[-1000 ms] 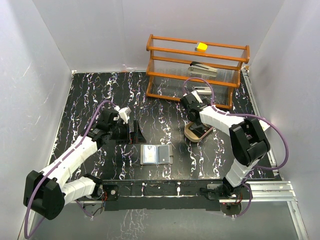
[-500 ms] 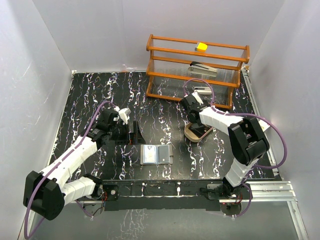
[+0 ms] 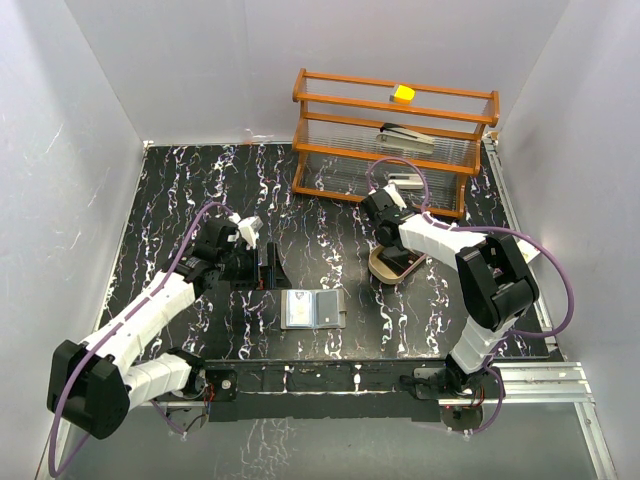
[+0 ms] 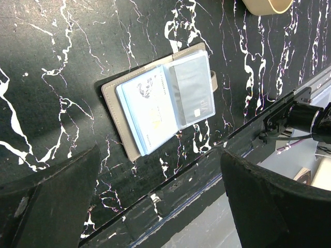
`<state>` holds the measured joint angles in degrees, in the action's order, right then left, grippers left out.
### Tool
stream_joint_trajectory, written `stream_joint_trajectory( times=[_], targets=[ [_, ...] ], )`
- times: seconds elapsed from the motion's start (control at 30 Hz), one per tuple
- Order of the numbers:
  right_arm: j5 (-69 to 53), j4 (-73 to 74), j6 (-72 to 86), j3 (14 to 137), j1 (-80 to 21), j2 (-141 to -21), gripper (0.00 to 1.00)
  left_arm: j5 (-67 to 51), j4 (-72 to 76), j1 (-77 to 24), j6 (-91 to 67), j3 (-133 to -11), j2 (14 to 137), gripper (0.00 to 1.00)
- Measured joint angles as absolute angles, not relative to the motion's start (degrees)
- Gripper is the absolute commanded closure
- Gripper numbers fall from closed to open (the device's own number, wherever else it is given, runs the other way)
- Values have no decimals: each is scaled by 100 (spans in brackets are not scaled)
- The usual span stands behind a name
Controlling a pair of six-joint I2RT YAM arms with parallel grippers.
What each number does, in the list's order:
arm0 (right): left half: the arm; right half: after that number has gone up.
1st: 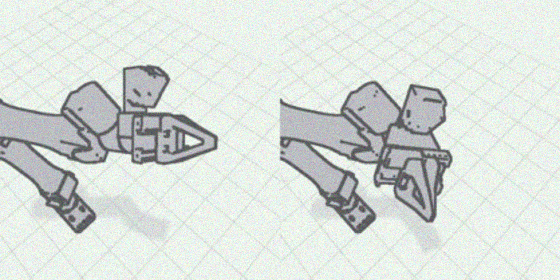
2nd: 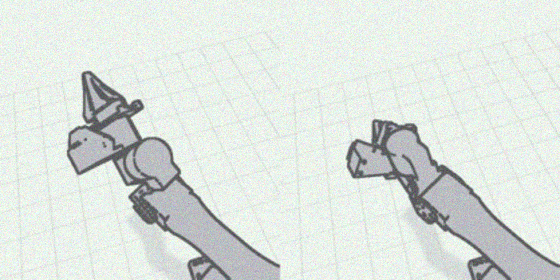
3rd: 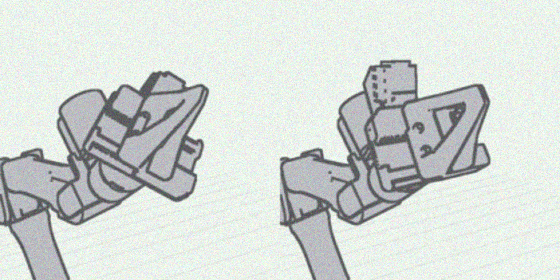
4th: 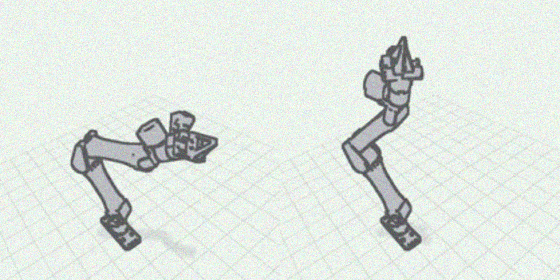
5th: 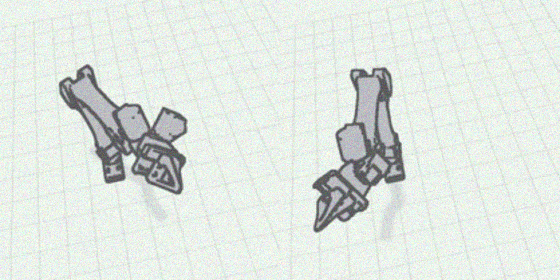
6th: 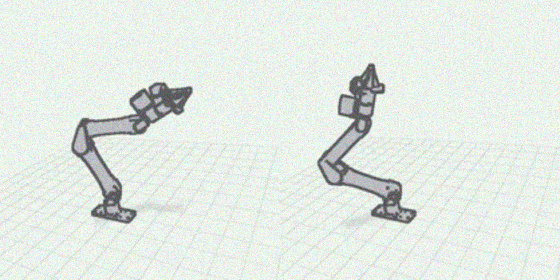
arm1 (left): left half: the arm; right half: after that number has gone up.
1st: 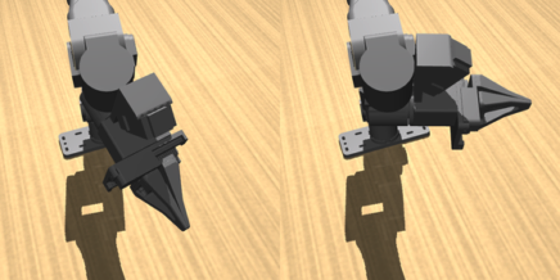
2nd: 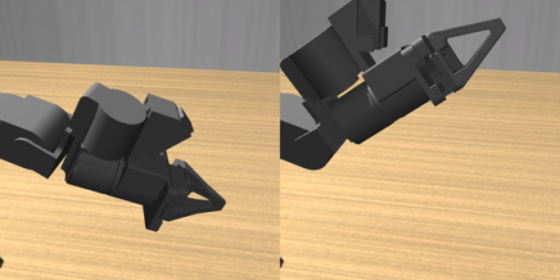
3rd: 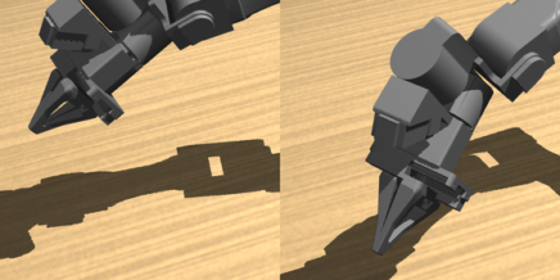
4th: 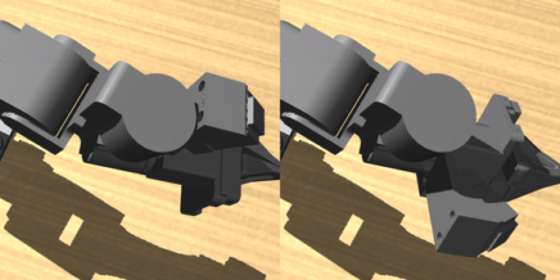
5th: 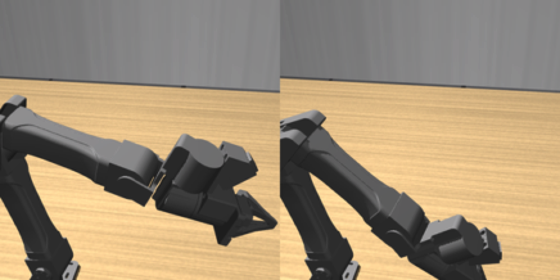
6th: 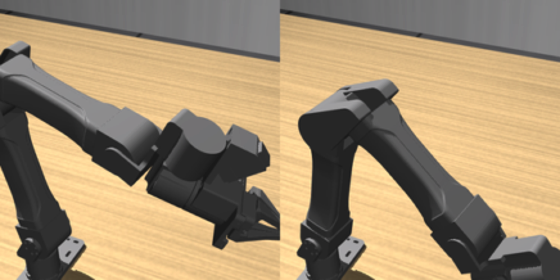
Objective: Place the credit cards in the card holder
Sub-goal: Pick up the credit card from the storage box.
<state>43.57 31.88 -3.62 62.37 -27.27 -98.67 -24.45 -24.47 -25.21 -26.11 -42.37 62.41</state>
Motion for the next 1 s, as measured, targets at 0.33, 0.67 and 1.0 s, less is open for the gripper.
stream_joint_trajectory(
  times=[0.33,0.67,1.0],
  targets=[
    [4265,3190,-360,6237,-2727,-9867,79,-2456,-2445,-2521,-2598,-4237,6257,1],
    [4139,3203,-360,6239,-2727,-9859,86,-2458,-2445,-2521,-2596,-4237,6261,1],
    [4130,3326,-333,6340,-2727,-9804,89,-2534,-2440,-2521,-2587,-4237,6372,1]
  ],
)
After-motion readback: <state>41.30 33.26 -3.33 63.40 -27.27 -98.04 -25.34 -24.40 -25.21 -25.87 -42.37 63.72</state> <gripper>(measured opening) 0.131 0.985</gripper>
